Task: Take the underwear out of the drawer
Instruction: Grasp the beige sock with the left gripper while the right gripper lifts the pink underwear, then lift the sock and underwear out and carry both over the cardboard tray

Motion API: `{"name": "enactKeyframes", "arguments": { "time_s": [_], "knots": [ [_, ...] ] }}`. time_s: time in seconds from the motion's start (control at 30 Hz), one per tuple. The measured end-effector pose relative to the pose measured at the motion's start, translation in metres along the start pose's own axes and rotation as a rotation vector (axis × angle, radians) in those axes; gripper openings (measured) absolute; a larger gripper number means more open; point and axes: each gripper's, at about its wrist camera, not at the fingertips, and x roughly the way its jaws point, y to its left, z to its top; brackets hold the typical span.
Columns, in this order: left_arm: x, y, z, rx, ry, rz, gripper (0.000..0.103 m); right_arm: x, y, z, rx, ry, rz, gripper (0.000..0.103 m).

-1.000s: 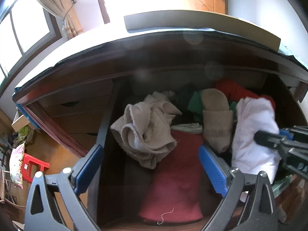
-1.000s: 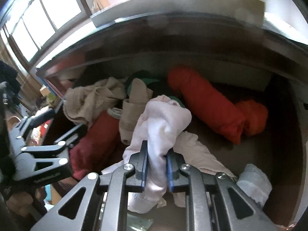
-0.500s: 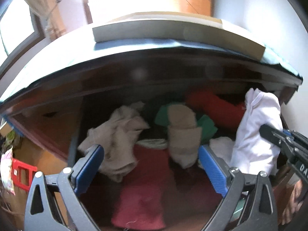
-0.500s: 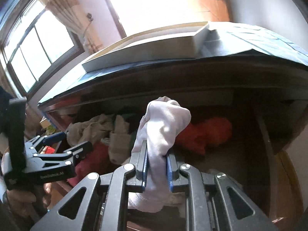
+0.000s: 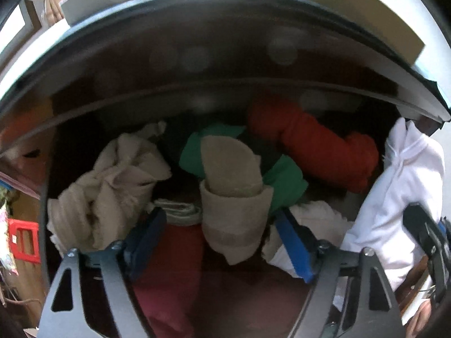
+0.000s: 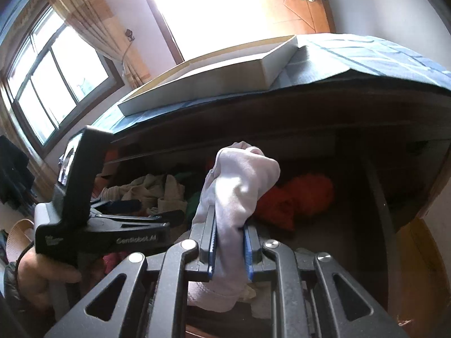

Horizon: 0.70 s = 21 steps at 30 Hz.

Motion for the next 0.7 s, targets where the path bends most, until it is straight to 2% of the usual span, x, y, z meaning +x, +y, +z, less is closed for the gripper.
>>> {"name": "enactKeyframes", "arguments": {
  "time_s": [0.1,0.2,0.27,0.37,0.43,0.7],
  "knots": [
    [0.003,0.000,0.002,-0.011,0.014,-0.011,0.076,0.002,-0.001,-0.002,0.007,-0.002,0.004,0.018],
    [0.007,-0.007,0.005,0.015,0.031,-0.019,0.068,0.003,-0.005,-0.002,0.014,0.003,0.011,0.018],
    [0.008,-0.011,0.007,0.030,0.025,-0.061,0.042,0.004,-0.006,-0.003,0.018,0.008,0.013,0.018],
    [0.009,0.002,0.007,0.006,0.030,-0.107,0.031,0.004,-0.010,-0.002,0.027,0.011,0.009,0.018],
    [0.001,0.008,0.004,-0.013,-0.013,-0.135,0.029,0.004,-0.011,-0.001,0.031,0.010,0.007,0.018],
    [-0.037,0.023,-0.018,-0.032,-0.147,-0.168,0.029,-0.005,-0.003,0.001,0.029,-0.014,0.003,0.018]
  ]
}}
